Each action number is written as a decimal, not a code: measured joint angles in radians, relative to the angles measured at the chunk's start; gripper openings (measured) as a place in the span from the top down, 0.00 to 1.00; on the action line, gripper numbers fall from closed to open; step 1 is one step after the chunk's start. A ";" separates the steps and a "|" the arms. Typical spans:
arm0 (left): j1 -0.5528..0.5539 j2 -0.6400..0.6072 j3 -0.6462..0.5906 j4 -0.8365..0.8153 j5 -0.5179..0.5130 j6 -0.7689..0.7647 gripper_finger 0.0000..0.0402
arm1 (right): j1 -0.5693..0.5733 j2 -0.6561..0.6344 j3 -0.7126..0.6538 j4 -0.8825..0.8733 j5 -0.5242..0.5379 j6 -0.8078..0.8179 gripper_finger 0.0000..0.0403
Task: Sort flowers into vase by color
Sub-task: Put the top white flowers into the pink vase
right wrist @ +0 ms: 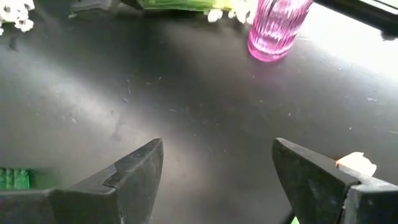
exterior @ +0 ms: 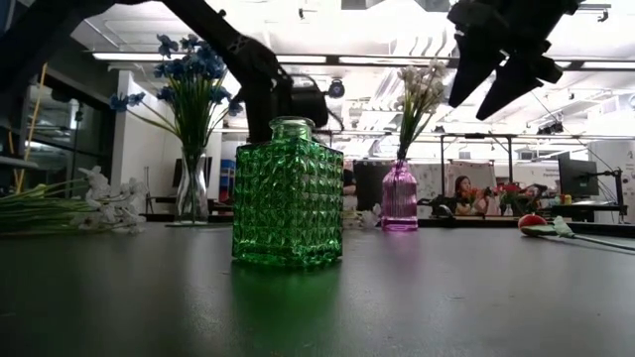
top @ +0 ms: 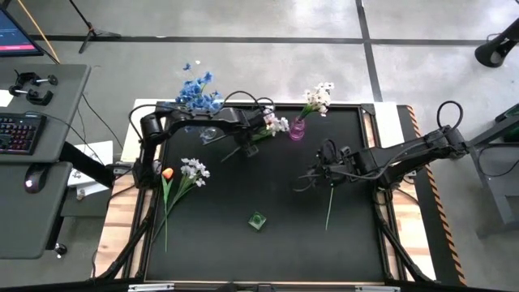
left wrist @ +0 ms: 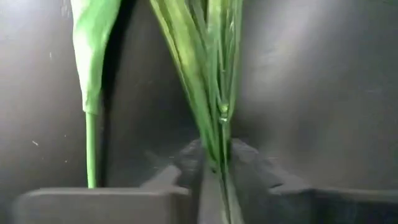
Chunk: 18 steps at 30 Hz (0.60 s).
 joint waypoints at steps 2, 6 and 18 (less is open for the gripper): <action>-0.008 -0.032 0.000 -0.010 0.011 -0.002 0.97 | 0.000 0.000 0.000 0.006 0.014 -0.001 0.28; -0.031 -0.105 0.000 -0.054 -0.003 -0.002 0.96 | 0.000 0.000 0.000 0.025 0.022 -0.002 0.28; -0.162 -0.408 -0.060 -0.004 0.027 -0.031 1.00 | 0.020 0.000 0.000 0.167 -0.006 -0.023 0.28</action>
